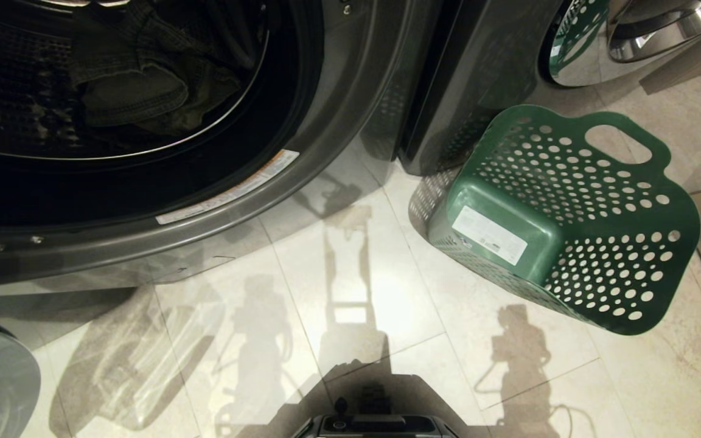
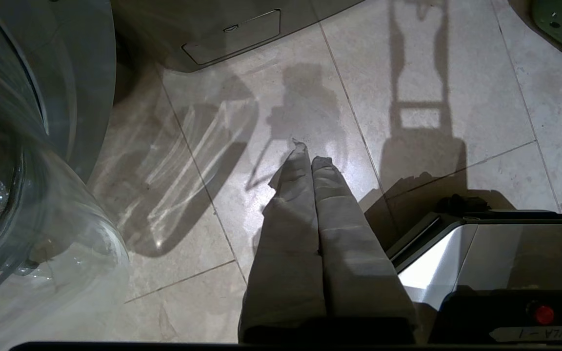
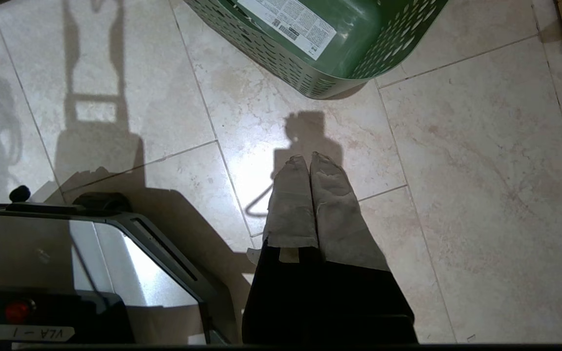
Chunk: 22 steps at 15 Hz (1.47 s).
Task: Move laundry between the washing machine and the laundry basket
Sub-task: Close the washing machine door with the left hand
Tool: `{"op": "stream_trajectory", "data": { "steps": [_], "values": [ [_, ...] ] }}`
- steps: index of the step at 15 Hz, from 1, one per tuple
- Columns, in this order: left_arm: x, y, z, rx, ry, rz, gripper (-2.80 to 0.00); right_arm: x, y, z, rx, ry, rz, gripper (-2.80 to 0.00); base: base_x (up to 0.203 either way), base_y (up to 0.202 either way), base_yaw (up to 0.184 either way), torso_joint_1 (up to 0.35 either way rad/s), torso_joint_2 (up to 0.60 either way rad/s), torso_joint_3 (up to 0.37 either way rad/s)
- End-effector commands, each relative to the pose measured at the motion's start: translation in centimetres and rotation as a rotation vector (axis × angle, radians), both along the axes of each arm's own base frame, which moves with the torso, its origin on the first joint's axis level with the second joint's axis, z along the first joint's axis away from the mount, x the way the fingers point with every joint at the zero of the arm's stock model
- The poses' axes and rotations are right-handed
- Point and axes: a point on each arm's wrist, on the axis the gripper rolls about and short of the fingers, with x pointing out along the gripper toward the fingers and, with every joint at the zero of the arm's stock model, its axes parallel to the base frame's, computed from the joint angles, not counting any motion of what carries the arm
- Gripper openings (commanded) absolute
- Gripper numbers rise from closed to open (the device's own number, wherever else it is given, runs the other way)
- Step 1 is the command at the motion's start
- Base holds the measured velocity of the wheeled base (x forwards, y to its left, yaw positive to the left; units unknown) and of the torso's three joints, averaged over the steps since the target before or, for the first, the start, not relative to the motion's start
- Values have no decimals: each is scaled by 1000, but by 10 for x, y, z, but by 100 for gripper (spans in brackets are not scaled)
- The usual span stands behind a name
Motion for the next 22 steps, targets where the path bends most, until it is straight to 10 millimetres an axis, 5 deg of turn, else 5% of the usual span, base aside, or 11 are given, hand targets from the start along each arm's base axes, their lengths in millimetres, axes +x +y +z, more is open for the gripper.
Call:
{"op": "stream_trajectory", "data": {
  "steps": [1, 22],
  "values": [
    [0, 0, 0, 0, 0, 0, -280, 0, 0, 0, -1, 3, 1, -280, 0, 0, 0, 0, 0, 0],
    [0, 0, 0, 5, 0, -1, -280, 0, 0, 0, -5, 2, 3, -280, 40, -1, 8, 2, 0, 0]
  ]
}}
